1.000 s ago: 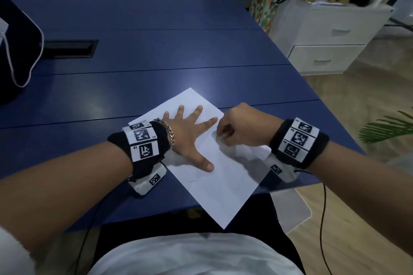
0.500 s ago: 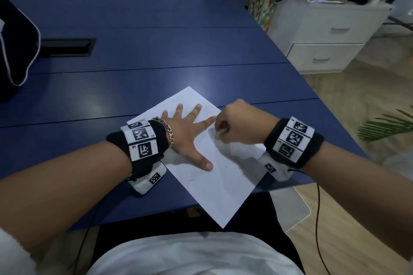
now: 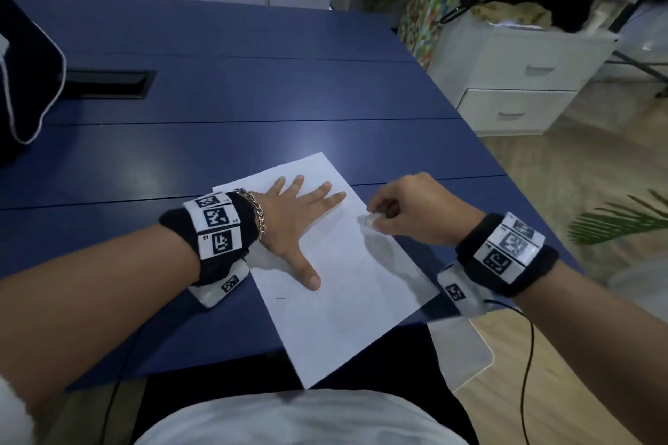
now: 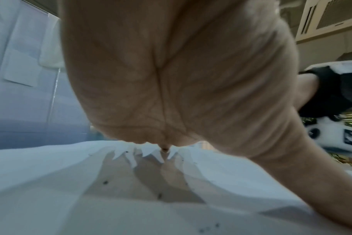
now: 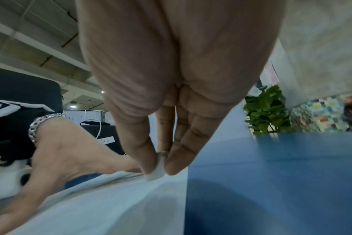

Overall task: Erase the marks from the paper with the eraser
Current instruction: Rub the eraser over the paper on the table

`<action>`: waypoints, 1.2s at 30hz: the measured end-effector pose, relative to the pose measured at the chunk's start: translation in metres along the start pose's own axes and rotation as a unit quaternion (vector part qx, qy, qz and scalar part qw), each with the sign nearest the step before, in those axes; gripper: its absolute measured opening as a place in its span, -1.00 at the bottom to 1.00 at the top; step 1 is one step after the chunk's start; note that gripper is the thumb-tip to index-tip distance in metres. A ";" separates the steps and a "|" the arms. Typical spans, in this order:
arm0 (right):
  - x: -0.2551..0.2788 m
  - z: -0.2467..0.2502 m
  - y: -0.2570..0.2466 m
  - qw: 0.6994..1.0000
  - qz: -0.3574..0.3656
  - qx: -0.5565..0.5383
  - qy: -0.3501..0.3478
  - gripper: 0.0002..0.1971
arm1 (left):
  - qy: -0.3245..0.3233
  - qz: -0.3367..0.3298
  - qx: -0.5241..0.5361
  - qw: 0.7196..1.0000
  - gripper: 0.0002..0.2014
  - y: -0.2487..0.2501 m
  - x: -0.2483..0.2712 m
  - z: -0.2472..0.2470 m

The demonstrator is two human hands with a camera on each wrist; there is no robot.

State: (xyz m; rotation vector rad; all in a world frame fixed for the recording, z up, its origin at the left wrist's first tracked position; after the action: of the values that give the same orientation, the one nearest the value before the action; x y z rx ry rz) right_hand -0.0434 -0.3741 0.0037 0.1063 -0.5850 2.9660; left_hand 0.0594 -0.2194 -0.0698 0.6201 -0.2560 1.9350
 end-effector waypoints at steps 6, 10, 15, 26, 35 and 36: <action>0.005 -0.022 -0.001 1.000 0.002 -0.004 -0.022 -0.88 | -0.015 0.028 0.018 0.999 0.48 -0.003 0.010 -0.004; -0.002 -0.017 -0.014 1.000 0.019 0.001 -0.017 -0.83 | -0.018 0.045 0.001 0.999 0.50 0.002 0.013 -0.010; -0.012 -0.022 -0.024 0.999 0.019 0.035 -0.004 -0.85 | -0.016 0.050 -0.001 0.999 0.49 0.002 0.013 -0.011; -0.018 -0.021 -0.037 0.997 0.047 0.062 -0.031 -0.86 | -0.028 0.057 -0.002 0.998 0.50 -0.001 0.011 -0.014; -0.016 -0.022 -0.038 0.995 0.042 0.077 -0.052 -0.88 | -0.053 0.063 -0.015 0.996 0.57 0.001 0.013 -0.012; -0.016 -0.023 -0.039 0.995 0.044 0.079 -0.046 -0.87 | -0.057 0.066 -0.018 0.996 0.57 0.002 0.013 -0.012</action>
State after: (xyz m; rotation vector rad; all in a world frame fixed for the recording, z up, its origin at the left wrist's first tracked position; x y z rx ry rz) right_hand -0.0236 -0.3308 -0.0042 0.2396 -0.3715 3.1040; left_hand 0.0499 -0.2050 -0.0725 0.7070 -0.4119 2.0195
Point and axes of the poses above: each hand's wrist, its own x-axis away from the middle knuckle, its own z-axis out of the back of the hand, y = z × x, the point moved 8 cm from there along -x, towards the middle knuckle, and after that the axes turned 1 degree about z, right-handed, at the moved point
